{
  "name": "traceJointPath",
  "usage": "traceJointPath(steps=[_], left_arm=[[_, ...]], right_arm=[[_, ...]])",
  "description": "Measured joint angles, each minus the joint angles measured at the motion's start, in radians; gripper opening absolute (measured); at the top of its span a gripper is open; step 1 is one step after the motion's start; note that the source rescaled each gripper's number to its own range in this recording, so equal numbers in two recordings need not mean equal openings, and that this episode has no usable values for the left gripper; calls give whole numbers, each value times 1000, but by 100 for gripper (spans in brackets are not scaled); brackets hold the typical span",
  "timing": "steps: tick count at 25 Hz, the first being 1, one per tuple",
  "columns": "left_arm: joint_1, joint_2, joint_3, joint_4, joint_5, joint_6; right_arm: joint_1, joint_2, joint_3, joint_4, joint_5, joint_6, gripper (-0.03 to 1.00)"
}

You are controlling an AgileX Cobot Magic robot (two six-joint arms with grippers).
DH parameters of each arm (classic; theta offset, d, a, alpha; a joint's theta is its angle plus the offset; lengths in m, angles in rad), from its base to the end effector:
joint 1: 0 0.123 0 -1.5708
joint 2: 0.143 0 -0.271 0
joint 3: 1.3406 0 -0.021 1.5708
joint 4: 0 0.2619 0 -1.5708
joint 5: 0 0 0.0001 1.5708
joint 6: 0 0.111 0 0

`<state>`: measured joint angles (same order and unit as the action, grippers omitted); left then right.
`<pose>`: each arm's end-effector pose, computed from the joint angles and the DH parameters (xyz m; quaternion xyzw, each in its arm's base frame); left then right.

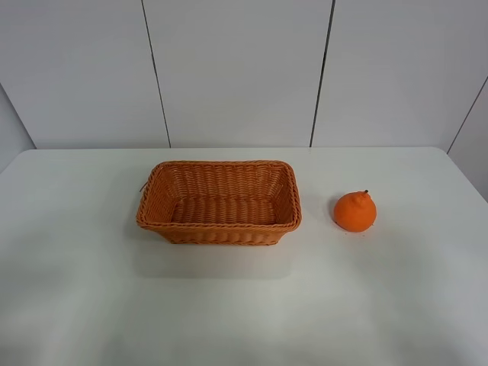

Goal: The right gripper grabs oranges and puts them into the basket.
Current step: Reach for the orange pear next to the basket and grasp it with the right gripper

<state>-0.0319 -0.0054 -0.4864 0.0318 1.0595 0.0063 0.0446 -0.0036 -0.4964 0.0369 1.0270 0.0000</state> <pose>0.0377 0.0019 0.2697 0.0158 0.8548 0.0092 0.5186 0.0382 0.0052 0.2759 -0.0192 0.8440 0.0304 0.5352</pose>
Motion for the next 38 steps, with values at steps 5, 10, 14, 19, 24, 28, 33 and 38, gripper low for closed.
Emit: traceJointPath(steps=[5, 10, 14, 19, 24, 28, 33, 38], left_arm=[[0, 0, 0, 0, 0, 0], [0, 0, 0, 0, 0, 0], [0, 0, 0, 0, 0, 0], [0, 0, 0, 0, 0, 0], [0, 0, 0, 0, 0, 0], [0, 0, 0, 0, 0, 0], [0, 0, 0, 0, 0, 0], [0, 0, 0, 0, 0, 0]], right_arm=[[0, 0, 0, 0, 0, 0, 100], [0, 0, 0, -3, 0, 0, 100], [0, 28, -6, -7, 0, 0, 100], [0, 238, -82, -8, -10, 0, 100], [0, 560, -195, -8, -25, 0, 100], [0, 826, -306, -2, -30, 0, 100], [0, 1133, -459, 48, -29, 0, 100], [0, 1409, -611, 60, -17, 0, 100]])
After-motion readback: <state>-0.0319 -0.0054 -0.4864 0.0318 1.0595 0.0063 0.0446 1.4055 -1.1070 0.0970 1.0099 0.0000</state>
